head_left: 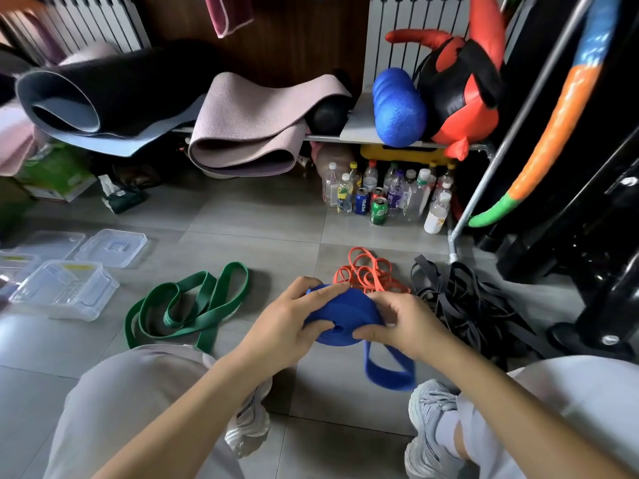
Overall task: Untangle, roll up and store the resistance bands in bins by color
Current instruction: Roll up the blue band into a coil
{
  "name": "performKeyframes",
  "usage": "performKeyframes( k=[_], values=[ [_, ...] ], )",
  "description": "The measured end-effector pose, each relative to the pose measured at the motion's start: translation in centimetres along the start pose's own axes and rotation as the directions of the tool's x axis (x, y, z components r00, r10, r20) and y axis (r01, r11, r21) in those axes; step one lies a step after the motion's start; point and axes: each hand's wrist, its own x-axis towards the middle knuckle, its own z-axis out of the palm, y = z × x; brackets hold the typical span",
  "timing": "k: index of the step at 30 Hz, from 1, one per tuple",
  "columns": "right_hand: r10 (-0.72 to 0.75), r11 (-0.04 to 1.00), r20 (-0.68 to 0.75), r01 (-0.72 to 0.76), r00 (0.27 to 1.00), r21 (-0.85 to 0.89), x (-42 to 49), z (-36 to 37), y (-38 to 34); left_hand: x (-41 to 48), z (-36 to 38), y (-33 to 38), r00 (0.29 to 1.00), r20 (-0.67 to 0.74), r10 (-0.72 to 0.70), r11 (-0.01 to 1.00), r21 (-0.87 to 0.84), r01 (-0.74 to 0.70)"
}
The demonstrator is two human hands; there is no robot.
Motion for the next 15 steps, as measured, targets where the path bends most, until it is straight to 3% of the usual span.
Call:
performKeyframes(
  k=[7,11,15],
  values=[
    [-0.025,0.996,-0.016,0.026,1.000,0.084,0.12,-0.08,-0.56,-0.11,-0.27,0.35,0.993,-0.080,-0.088,0.971,-0.231,0.068],
    [-0.041,0.950,-0.070,0.061,0.997,0.306,0.42,0.17,-0.59,0.30,-0.31,0.37,0.975,-0.140,-0.175,0.914,-0.390,0.108],
    [-0.038,0.948,-0.070,0.058,0.997,0.312,0.13,0.17,-1.01,0.37,-0.57,0.51,0.984,-0.069,-0.162,0.922,-0.366,0.125]
  ],
)
